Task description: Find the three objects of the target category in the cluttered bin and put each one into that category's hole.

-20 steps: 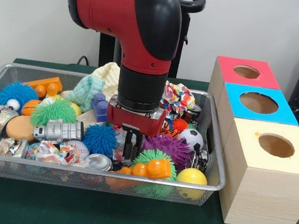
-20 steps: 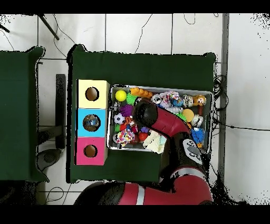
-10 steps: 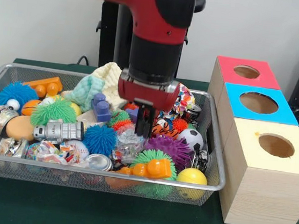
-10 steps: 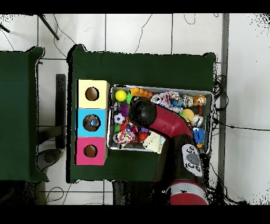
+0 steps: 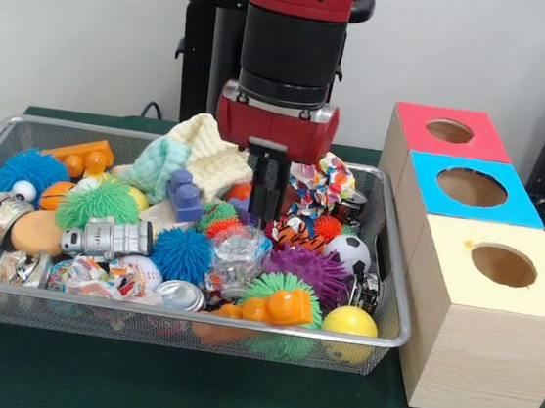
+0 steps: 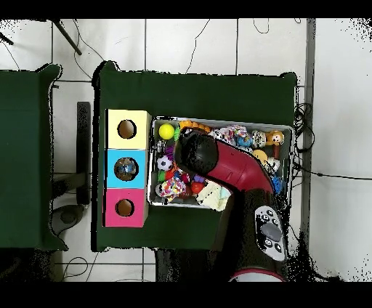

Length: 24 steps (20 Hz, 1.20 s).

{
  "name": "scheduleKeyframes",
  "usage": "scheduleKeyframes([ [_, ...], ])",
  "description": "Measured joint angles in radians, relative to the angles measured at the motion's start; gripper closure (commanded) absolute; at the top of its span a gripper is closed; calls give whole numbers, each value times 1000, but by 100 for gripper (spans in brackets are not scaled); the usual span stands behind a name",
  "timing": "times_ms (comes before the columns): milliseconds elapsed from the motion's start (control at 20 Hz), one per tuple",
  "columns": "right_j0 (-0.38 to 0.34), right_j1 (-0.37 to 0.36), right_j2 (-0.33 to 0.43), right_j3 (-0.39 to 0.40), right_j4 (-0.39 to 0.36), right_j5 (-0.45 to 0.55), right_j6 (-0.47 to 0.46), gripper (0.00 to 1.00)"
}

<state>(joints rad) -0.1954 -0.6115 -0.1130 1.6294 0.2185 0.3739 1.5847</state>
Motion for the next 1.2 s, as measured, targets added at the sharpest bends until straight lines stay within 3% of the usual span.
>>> scheduleKeyframes([
  [600, -44, 13, 0, 43, 0, -1, 0, 100],
  [650, -55, 9, 0, 68, 0, -3, 0, 0],
  [1200, -74, 7, 0, 140, -38, -39, 0, 0],
])
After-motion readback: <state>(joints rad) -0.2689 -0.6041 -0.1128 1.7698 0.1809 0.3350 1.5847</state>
